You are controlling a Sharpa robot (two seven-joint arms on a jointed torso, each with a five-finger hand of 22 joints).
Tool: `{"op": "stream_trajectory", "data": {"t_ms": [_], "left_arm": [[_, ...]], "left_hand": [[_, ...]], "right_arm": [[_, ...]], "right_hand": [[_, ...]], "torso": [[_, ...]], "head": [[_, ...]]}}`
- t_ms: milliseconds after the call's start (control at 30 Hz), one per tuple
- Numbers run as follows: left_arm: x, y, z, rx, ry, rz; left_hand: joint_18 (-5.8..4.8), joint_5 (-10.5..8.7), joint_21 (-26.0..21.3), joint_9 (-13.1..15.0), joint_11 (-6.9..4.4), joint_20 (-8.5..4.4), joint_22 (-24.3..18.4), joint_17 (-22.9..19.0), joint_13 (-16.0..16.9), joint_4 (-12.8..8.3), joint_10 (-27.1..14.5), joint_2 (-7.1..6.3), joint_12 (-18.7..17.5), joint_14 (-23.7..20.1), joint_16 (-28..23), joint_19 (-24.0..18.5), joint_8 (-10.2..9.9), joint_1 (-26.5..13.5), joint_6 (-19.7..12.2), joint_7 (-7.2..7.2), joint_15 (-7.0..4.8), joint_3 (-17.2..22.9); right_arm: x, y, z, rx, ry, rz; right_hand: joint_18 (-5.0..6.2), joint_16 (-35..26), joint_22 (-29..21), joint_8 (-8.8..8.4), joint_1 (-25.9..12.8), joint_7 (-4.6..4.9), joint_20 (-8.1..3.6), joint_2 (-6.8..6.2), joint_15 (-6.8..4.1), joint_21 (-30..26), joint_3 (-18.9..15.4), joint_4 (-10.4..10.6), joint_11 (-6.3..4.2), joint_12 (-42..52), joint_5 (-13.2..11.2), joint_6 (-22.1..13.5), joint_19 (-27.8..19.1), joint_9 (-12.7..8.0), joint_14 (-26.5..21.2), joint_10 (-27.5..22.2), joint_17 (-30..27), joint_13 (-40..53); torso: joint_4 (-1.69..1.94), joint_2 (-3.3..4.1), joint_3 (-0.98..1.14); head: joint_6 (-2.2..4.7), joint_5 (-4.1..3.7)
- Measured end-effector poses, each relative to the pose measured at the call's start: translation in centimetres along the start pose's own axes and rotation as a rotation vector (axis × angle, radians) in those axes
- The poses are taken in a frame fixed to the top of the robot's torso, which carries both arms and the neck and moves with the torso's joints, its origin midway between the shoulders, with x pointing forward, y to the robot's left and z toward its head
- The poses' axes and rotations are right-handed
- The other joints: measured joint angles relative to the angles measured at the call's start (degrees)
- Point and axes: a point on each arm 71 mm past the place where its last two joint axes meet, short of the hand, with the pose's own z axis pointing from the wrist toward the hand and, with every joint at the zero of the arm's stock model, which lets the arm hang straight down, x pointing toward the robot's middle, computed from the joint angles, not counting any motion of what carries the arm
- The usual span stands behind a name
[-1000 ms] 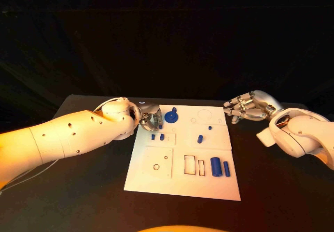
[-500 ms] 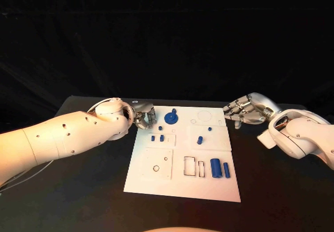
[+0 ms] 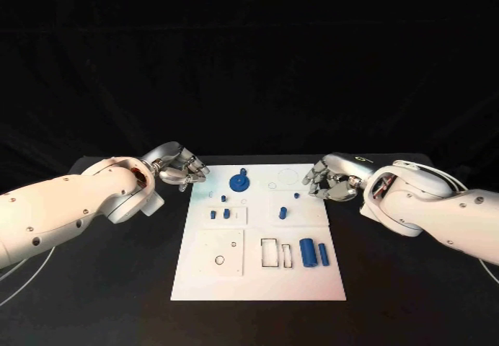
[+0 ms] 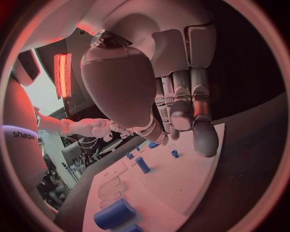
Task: Assemble the parts on the task board
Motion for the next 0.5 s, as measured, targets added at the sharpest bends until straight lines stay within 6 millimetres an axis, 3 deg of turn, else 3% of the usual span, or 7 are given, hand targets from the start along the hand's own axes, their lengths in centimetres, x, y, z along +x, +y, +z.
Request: {"op": "stream_trajectory", "data": {"t_ms": [67,233,267,500], "left_arm": [[0.5,-0.5,-0.5,0.024,0.012,-0.159],[1.2,-1.6,-1.2,0.073,0.024,-0.450],[1.4,-1.8,-1.3,0.084,0.025,-0.504],[1.8,-2.7,-1.6,0.127,0.025,-0.686]], "left_hand": [[0.04,0.00,-3.16,-0.12,0.02,0.17,-2.83,-1.52,0.09,0.39,-0.42,0.13,0.31,-1.03,-1.68,-1.53,0.00,-0.79,-0.22,0.21,0.17,-1.42],[0.07,0.00,-6.21,-0.22,0.31,0.61,-5.15,-3.18,0.18,1.01,-0.70,0.41,1.10,-2.03,-3.78,-2.14,0.00,-1.50,-0.30,0.30,0.38,-4.39],[0.07,0.00,-6.45,-0.27,0.30,0.61,-5.34,-3.32,0.18,1.00,-0.72,0.41,1.10,-2.03,-3.79,-2.14,0.00,-1.50,-0.30,0.30,0.38,-4.73],[0.07,0.00,-7.29,-0.37,0.10,0.61,-6.17,-3.84,0.17,0.70,-0.91,1.03,1.51,-2.03,-4.06,-2.14,0.00,-1.32,-0.30,0.30,0.39,-5.49]], "right_arm": [[0.2,0.6,0.4,-0.005,0.006,-0.072],[0.8,1.9,1.3,-0.020,0.012,-0.198],[1.0,2.1,1.6,-0.022,0.014,-0.222],[1.8,2.9,2.8,-0.026,0.019,-0.319]], "right_hand": [[-0.88,2.72,2.90,-0.18,-0.45,0.00,-0.01,-0.45,0.00,2.88,0.58,0.01,0.00,0.00,0.00,0.00,0.00,-0.10,0.00,-0.49,1.70,-0.42],[-0.95,7.29,8.56,-0.18,-1.01,0.00,-0.02,-1.01,0.00,8.43,1.43,0.07,0.25,-0.21,-0.22,0.00,0.02,-0.23,0.00,-0.98,4.55,-1.14],[-1.59,7.85,9.29,-0.18,-1.02,0.00,-0.02,-1.02,0.00,9.14,1.60,0.09,0.18,-0.21,-0.22,0.00,0.02,-0.28,0.00,-1.08,4.88,-1.26],[-1.76,11.28,13.76,-0.18,-1.30,0.20,-0.02,-1.30,0.01,13.36,2.31,0.02,0.46,-0.20,-0.22,-0.20,0.02,-0.34,0.00,-1.37,6.91,-1.90]], "torso": [[0.03,-0.02,-0.06],[0.07,-0.02,-0.09],[0.07,-0.03,-0.12],[0.02,-0.05,-0.25]], "head": [[0.14,-0.59],[0.40,-1.41],[0.43,-1.55],[0.62,-2.05]]}}
